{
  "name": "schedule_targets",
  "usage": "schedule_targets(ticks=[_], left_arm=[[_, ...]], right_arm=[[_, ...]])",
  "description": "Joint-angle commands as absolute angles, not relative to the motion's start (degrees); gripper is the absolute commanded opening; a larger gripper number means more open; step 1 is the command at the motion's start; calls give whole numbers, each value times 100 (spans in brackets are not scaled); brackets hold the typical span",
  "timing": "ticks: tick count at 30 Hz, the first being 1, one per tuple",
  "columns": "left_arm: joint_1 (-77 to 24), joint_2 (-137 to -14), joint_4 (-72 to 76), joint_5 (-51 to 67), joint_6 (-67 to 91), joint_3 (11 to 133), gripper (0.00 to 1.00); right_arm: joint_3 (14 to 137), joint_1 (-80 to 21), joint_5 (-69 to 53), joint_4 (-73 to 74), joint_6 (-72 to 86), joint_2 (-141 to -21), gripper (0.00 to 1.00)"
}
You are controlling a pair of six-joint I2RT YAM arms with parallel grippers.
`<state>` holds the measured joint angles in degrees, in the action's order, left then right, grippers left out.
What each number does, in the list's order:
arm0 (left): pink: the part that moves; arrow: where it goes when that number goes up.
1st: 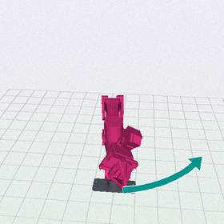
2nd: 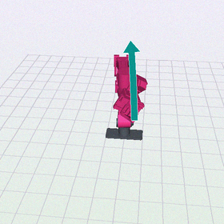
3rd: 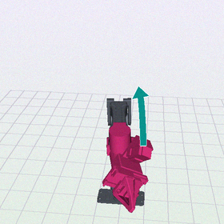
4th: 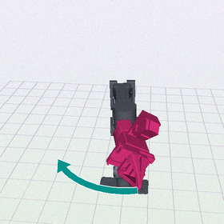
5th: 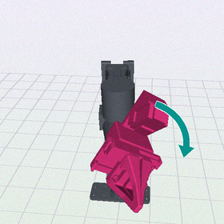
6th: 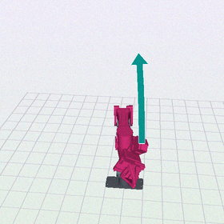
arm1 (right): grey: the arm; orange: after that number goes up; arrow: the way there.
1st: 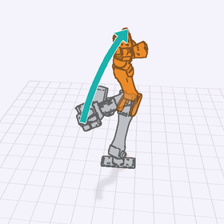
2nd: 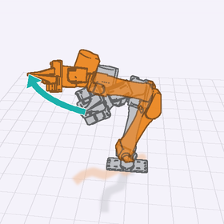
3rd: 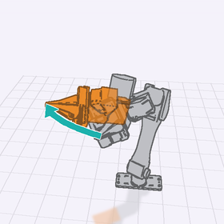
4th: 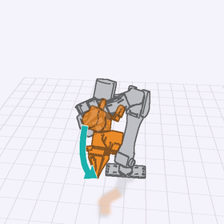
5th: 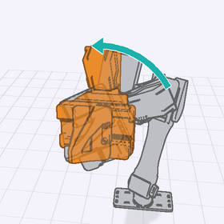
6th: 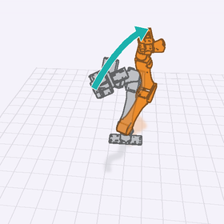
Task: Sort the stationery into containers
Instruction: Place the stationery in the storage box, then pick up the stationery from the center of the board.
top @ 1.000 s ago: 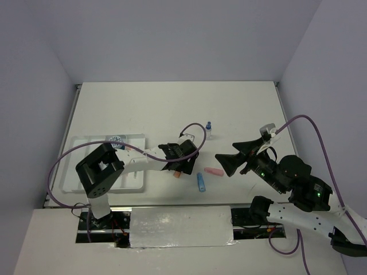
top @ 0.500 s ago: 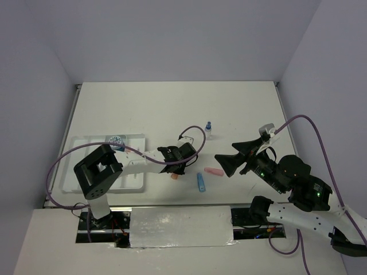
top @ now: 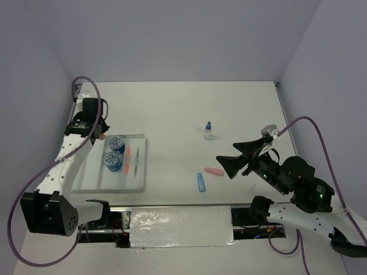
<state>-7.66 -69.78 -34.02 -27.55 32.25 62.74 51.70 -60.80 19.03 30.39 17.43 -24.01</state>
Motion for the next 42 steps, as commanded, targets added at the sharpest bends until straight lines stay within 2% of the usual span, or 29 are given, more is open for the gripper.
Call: schedule_targets(ticks=[1,4,11,15,18,19,24,26,27,30,33,36,37,39,42], left_arm=[[112,-7206,-3850,-2049,2717,6170,0],[650,-7733,-3745,-1426,2619,6310,0],[993,-8937,-3946,-1661,2593,6961,0],[1081,-9105,-3938,-1811,2584,6917,10],[1107,-9167,-3885,-1846,2628,6838,20],[1107,-9202,-3885,-1863,2645,6838,29],[1204,-9413,-3911,-1960,2707,6864,55],[1239,-9404,-3903,-2021,2716,6882,67],[1239,-9404,-3989,-2239,2759,6960,77],[1239,-9264,-4017,-2408,2760,7083,94],[1091,-8826,-4096,-2400,2804,7198,99],[56,-8105,-4017,-2619,2891,7277,99],[-765,-7842,-4060,-2697,2970,7330,99],[-1613,-7656,-4105,-2742,3558,7453,99],[-4060,-7680,-4025,-3557,4611,7330,99]], right_arm=[[5230,-6047,1776,2743,1565,-2312,100],[5221,-6047,1670,2698,1538,-2347,100],[5045,-6047,1494,2540,1441,-2347,100],[4913,-6047,1485,2443,1354,-2320,100],[4878,-6047,1433,2426,1310,-2364,100],[4887,-6047,1407,2434,1292,-2382,100],[4904,-6047,1336,2443,1248,-2391,100],[4904,-6047,1318,2452,1248,-2356,100],[4896,-6047,1310,2461,1248,-2347,100],[4895,-6047,1292,2478,1266,-2320,100],[4966,-6047,1318,2566,1301,-2303,100],[5062,-6047,1458,2698,1371,-2189,100],[5115,-6047,1511,2742,1406,-2128,100],[5237,-6047,1897,3004,1590,-2074,100],[5466,-6047,2810,3583,2117,-1995,100]])
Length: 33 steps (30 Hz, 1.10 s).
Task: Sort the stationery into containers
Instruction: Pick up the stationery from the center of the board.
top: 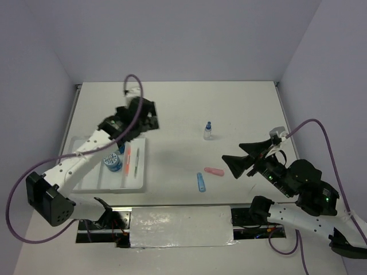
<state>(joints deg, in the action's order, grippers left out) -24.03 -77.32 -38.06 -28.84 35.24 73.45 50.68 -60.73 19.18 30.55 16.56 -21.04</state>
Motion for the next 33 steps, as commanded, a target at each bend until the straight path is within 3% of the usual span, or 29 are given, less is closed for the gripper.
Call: schedule_targets(ticks=[1,3,9,16,22,25,29,31,33], left_arm=[[-4452,-7795,-4025,-3881,4875,7295,99],[-5451,-8067,-4123,-4034,5825,7251,99],[-6967,-9936,-4824,-4447,7486,8260,99],[-7488,-11416,-5177,-4131,8401,9192,99],[-7479,-11733,-4589,-3718,8350,8913,93],[-7427,-11883,-4492,-3525,8332,8851,87],[-7322,-11935,-4035,-3156,8235,8447,67],[-7260,-11953,-3982,-3077,8244,8272,66],[-7225,-11901,-3903,-3015,8227,8139,55]], right_arm=[[5545,-6047,3065,3751,2266,-1986,100],[5790,-6047,3611,4294,2671,-1986,100],[6187,-6047,3920,4974,2988,-2091,100],[5986,-6056,3639,4861,2874,-2101,100],[5959,-6047,3410,4720,2672,-2206,100],[5985,-6056,3323,4632,2593,-2241,100],[6003,-6047,3199,4492,2531,-2285,100],[6012,-6064,3155,4448,2514,-2320,100],[6029,-6056,3112,4395,2496,-2364,100]])
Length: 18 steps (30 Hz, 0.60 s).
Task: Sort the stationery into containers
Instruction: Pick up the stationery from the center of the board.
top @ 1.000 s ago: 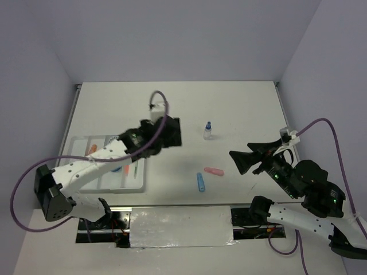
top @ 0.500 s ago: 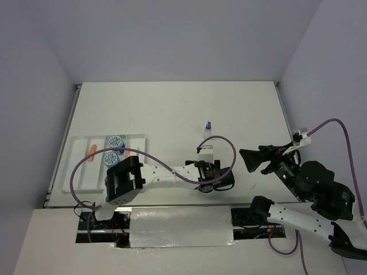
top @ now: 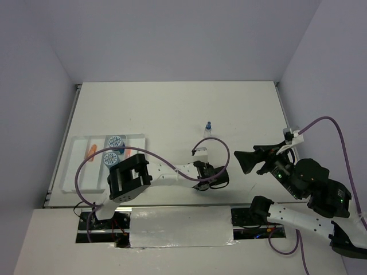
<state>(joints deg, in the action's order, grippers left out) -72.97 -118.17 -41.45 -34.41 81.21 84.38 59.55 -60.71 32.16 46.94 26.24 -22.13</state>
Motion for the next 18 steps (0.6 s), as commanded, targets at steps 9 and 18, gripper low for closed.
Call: schedule_targets(ticks=[9,18], left_arm=[[-7050,-10323,-4947,-4364,8306,7840,0],[-4083,-6914,-5470,-4871,6819,6446,0]], right_arm=[[6038,-6047,2945,4184,2373,-2584,100],[5889,-6056,2541,3947,2101,-2654,100]])
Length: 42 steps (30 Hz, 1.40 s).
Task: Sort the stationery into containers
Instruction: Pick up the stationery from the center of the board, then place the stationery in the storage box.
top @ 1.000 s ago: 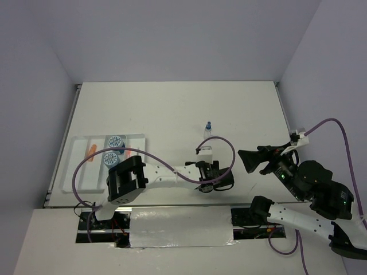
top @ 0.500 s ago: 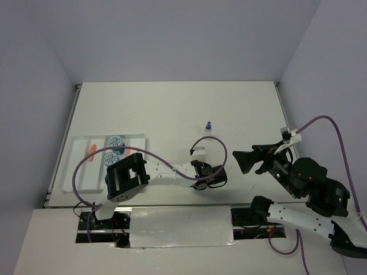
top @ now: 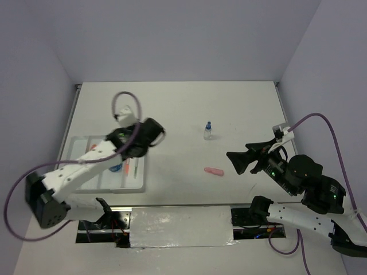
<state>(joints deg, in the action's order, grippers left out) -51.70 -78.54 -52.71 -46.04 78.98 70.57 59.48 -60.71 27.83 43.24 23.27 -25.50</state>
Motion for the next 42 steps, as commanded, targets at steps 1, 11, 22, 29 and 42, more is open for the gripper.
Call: schedule_targets(ticks=[1,11,22,29,42], left_arm=[[-3652,-6630,-5197,-4443,6472,6260,0],[648,-7282,-3981,-2065,3315,5888,0],[1423,-8154,-3665,-1819,2760,5906,14],[1696,-8789,-3577,-1600,2601,5994,14],[1740,-8648,-3533,-1555,2470,6012,83]], right_arm=[[5836,-6047,2470,3911,2048,-2680,100],[5739,-6038,1617,3621,1758,-3366,100],[5485,-6021,1363,3182,1556,-3472,100],[5318,-6012,1310,3015,1512,-3445,100],[5326,-6003,1204,2874,1450,-3603,100]])
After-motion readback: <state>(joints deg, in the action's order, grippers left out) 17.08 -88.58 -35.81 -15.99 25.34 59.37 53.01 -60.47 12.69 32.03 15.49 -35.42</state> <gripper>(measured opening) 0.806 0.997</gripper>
